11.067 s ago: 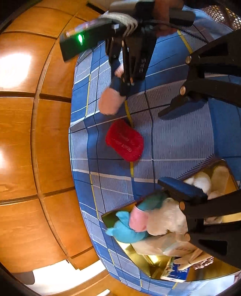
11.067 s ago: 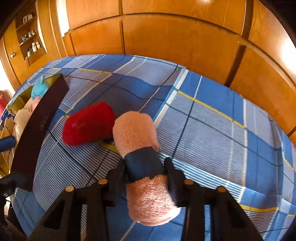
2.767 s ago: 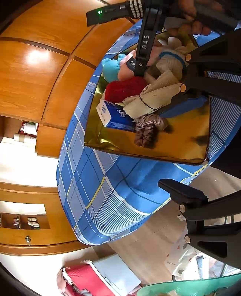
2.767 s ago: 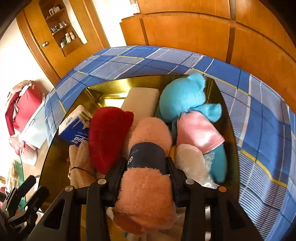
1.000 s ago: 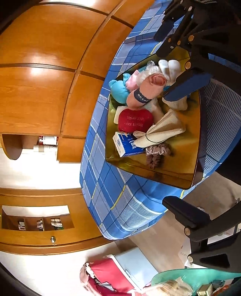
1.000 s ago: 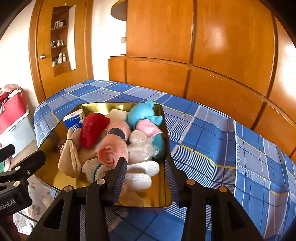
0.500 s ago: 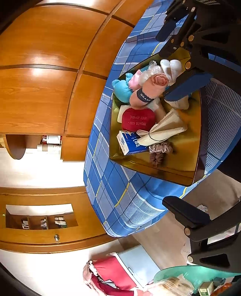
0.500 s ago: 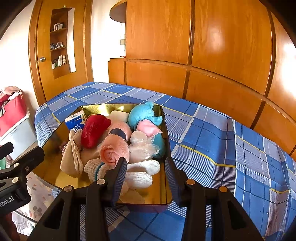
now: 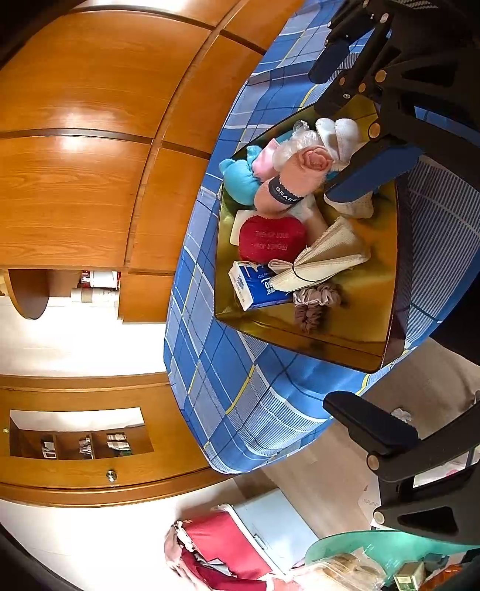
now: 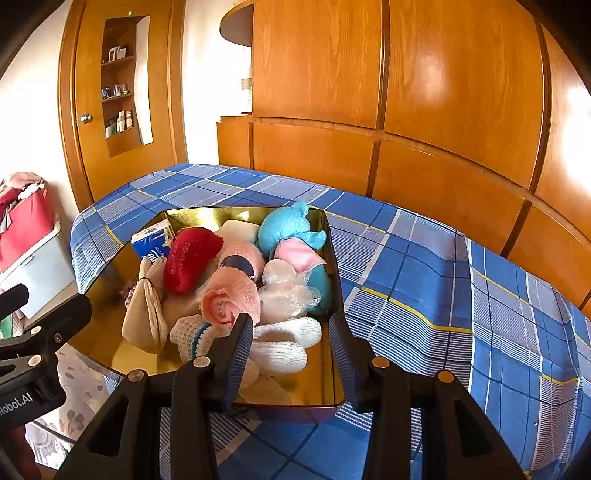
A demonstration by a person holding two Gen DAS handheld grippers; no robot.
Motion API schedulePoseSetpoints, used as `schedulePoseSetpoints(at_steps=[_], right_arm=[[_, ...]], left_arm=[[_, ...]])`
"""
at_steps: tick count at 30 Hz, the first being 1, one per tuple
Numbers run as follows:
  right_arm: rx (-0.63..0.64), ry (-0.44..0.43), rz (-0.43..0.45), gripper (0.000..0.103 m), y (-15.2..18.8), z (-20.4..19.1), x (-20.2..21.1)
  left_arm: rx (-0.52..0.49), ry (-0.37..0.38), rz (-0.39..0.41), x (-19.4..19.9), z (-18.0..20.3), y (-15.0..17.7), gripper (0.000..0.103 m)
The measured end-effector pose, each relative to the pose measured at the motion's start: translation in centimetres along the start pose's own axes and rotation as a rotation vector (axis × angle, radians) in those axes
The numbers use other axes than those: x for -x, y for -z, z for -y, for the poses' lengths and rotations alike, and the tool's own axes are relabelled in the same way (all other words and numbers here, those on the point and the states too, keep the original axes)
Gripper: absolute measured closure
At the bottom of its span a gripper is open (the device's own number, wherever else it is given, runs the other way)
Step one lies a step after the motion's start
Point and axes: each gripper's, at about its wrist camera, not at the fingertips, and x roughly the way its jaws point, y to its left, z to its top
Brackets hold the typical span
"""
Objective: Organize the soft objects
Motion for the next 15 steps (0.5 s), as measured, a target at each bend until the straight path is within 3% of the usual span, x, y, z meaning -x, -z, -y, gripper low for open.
schedulePoseSetpoints(at_steps=[15], right_arm=[[-0.001,-0.001,-0.001,0.06,0.07,0.03,0.03]], left_arm=[[-0.002,-0.005,-0.009,-0.22,0.09,0.11,0.0]])
